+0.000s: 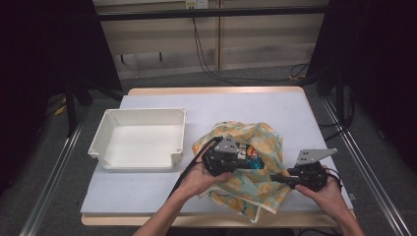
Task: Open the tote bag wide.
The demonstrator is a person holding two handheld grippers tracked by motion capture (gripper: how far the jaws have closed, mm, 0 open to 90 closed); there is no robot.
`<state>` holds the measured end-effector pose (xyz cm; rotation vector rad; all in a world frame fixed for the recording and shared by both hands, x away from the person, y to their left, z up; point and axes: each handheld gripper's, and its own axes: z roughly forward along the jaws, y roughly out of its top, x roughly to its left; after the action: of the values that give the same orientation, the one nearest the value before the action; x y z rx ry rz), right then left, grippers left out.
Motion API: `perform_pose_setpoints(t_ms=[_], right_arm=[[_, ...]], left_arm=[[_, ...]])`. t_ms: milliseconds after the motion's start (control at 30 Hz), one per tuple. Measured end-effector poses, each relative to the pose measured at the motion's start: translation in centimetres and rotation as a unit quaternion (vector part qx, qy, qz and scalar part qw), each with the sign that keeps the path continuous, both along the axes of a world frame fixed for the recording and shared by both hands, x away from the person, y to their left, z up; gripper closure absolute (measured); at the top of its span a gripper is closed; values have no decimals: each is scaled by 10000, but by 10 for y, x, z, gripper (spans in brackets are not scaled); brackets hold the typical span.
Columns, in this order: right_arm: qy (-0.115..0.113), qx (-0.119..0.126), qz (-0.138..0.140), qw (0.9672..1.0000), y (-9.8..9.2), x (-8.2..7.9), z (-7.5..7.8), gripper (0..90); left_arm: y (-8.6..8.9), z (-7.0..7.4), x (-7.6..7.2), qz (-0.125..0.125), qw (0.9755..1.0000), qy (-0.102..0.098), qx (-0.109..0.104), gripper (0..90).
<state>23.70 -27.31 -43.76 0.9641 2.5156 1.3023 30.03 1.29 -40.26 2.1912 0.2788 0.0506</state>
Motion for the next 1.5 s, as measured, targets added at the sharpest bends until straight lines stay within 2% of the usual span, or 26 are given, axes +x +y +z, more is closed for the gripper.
perform_pose_setpoints(t_ms=[133,233,267,400,467,567,667,733,767,800,833,867,933,1000,1067,1167,1267,1400,1433,1500], right_arm=[[-49,13,67,10000,-2,-3,3,893],[-32,-12,72,10000,-3,-4,2,900],[-2,-37,102,9999,-2,-4,1,900],[53,-225,146,9996,2,-4,-1,900],[93,-232,167,9995,2,-2,-5,900],[98,-301,149,9994,3,-1,-6,900],[65,-309,-22,9995,2,1,-10,900],[43,-295,-105,9995,1,4,-11,900],[-22,-283,-152,9995,1,6,-11,880],[-66,-254,-227,9994,1,7,-10,802],[-66,-254,-227,9994,1,7,-10,802],[-163,-253,-270,9992,0,6,-5,698],[-235,-114,-285,9993,-1,4,1,643],[-290,-83,-324,9990,-1,3,6,561],[-353,-22,-344,9988,-3,2,11,547],[-433,104,-445,9980,-7,1,19,508],[-503,197,-488,9973,-8,4,26,464],[-503,141,-451,9976,0,12,29,432],[-502,37,-465,9976,6,19,28,409],[-449,14,-425,9981,11,26,26,417]], left_arm=[[8,5,7,178,9997,63,-126,900],[10,7,8,210,9996,84,-157,900],[12,8,10,258,9992,172,-235,900],[16,11,12,332,9984,233,-399,900],[17,13,13,401,9979,261,-433,900],[17,13,13,322,9979,332,-458,900],[16,15,8,115,9976,404,-544,900],[13,18,2,30,9985,303,-460,900],[11,18,0,-16,9989,256,-401,900],[10,18,-1,-30,9989,254,-386,900],[10,18,-1,-30,9989,254,-386,900],[9,16,-2,-13,9988,279,-393,900],[8,13,-1,-55,9990,290,-348,900],[8,10,-1,-53,9993,257,-258,900],[7,5,-3,-62,9995,223,-191,900],[7,-3,-4,-71,9994,308,-140,900],[6,-6,-4,-69,9995,290,-35,900],[5,-7,-5,-69,9996,269,21,900],[5,-9,-6,-98,9996,255,19,900],[6,-10,-7,-124,9996,264,56,900]])
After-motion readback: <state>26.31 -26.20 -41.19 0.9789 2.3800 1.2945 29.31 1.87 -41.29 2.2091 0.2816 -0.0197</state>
